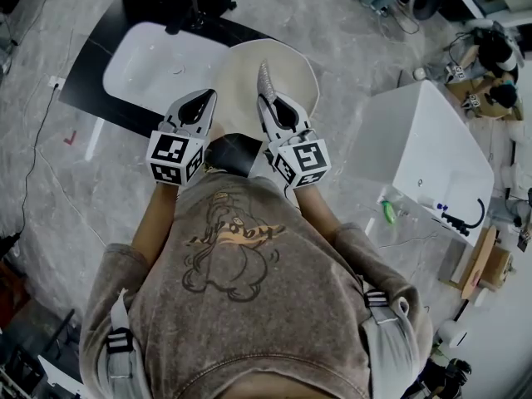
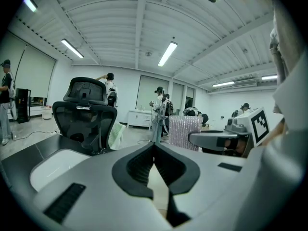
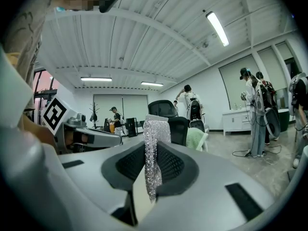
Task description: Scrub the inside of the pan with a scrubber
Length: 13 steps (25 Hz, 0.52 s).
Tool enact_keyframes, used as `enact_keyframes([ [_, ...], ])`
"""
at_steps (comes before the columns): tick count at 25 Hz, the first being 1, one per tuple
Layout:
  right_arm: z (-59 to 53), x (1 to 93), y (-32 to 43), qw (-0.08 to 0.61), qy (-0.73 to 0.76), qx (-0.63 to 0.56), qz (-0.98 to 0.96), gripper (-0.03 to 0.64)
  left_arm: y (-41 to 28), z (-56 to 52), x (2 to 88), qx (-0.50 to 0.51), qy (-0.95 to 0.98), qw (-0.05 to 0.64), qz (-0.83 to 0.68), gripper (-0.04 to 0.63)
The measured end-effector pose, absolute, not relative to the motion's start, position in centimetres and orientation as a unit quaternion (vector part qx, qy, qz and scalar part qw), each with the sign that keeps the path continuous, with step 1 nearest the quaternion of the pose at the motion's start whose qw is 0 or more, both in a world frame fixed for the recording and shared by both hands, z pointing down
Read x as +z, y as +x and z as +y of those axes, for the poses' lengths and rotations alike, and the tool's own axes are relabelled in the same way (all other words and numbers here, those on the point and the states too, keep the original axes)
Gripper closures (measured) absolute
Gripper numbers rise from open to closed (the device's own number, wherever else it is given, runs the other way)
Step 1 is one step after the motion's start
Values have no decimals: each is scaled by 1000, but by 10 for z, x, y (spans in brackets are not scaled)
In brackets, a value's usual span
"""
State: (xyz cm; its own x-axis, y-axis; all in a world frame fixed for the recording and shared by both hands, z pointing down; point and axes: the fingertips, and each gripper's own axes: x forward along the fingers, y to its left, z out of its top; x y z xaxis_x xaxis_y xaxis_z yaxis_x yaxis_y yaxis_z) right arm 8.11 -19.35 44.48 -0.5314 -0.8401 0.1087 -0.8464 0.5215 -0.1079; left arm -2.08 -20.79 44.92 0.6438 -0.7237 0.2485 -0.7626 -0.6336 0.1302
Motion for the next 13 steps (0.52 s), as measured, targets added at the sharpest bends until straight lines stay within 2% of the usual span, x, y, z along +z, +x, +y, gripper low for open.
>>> enact_keyframes([
  [13, -192, 451, 81, 32, 496, 87, -863, 538, -28, -206, 450, 94, 898, 111, -414, 577],
])
